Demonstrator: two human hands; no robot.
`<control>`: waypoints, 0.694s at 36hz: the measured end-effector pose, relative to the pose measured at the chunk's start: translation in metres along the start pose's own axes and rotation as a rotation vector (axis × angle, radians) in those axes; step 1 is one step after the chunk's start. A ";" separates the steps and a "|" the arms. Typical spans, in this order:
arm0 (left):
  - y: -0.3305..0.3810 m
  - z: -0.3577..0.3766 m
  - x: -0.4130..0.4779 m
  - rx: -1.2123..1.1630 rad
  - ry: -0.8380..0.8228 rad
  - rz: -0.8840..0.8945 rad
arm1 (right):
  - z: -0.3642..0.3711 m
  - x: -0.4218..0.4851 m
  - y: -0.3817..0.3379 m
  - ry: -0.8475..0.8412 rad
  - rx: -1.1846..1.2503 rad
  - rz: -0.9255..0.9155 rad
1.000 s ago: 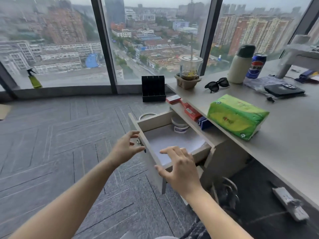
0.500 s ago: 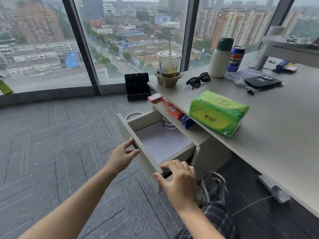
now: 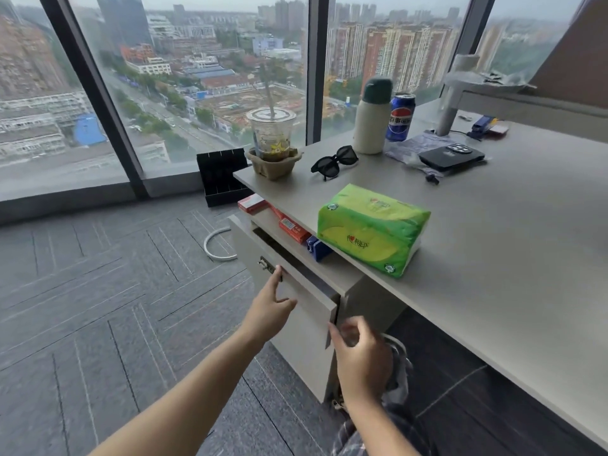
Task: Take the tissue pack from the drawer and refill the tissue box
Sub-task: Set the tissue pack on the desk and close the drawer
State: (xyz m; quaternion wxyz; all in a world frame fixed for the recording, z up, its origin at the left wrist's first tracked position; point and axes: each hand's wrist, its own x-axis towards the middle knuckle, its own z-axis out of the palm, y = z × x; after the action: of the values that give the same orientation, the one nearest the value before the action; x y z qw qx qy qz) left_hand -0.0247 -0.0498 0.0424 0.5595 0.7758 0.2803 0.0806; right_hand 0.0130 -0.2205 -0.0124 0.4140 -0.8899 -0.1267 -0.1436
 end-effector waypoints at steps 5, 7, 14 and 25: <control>0.006 0.005 0.012 -0.041 -0.044 -0.027 | 0.013 0.008 0.011 0.022 -0.006 0.066; 0.008 0.007 0.017 -0.061 -0.062 -0.030 | 0.015 0.013 0.015 0.038 0.000 0.093; 0.016 -0.001 0.030 -0.145 -0.064 -0.085 | 0.014 0.017 0.019 0.025 0.028 0.107; 0.050 -0.056 0.002 -0.171 0.088 0.080 | -0.007 -0.008 -0.063 -0.083 0.185 -0.083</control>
State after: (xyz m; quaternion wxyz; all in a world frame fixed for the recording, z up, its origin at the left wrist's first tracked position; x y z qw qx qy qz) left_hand -0.0304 -0.0135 0.1074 0.6070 0.7316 0.2655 0.1606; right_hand -0.0174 -0.1875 0.0329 0.4823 -0.8471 -0.1932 -0.1116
